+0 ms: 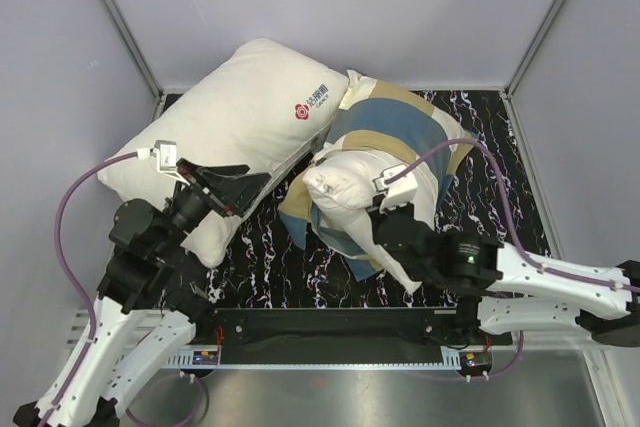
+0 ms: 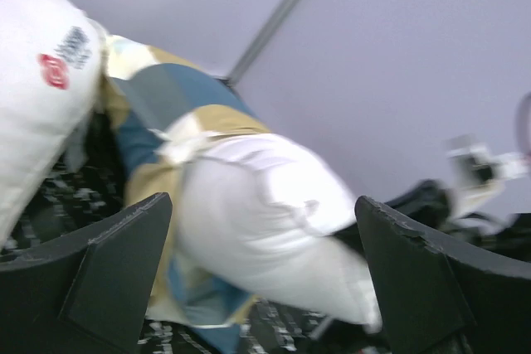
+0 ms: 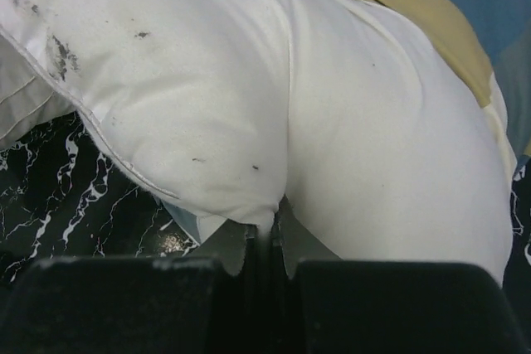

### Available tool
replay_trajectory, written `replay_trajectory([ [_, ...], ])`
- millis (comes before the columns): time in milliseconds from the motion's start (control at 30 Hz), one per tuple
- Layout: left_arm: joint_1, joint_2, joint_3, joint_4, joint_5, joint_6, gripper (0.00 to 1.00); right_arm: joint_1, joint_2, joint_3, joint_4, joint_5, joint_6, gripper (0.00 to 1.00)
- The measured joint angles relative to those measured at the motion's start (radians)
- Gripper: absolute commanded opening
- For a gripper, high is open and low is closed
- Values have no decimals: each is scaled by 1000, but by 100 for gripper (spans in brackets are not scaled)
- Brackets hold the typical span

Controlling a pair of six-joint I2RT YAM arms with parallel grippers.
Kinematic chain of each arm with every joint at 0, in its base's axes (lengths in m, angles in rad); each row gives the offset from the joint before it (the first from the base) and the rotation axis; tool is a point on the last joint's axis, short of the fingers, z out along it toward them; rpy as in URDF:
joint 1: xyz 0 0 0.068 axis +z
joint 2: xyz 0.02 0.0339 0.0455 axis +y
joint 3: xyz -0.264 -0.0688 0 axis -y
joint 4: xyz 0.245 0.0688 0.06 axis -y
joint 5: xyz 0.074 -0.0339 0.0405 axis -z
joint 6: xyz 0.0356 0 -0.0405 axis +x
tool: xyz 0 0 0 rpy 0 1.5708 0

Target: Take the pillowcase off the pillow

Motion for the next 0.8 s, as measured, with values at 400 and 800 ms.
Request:
replay_trajectory([
  [400,-245,55,-195,54,-55,-261,99,-5,206,-50,241,-135,13,0],
  [800,-320,261,-177,81,-164,-287,99,-13,302,-52,338,-233,13,0],
])
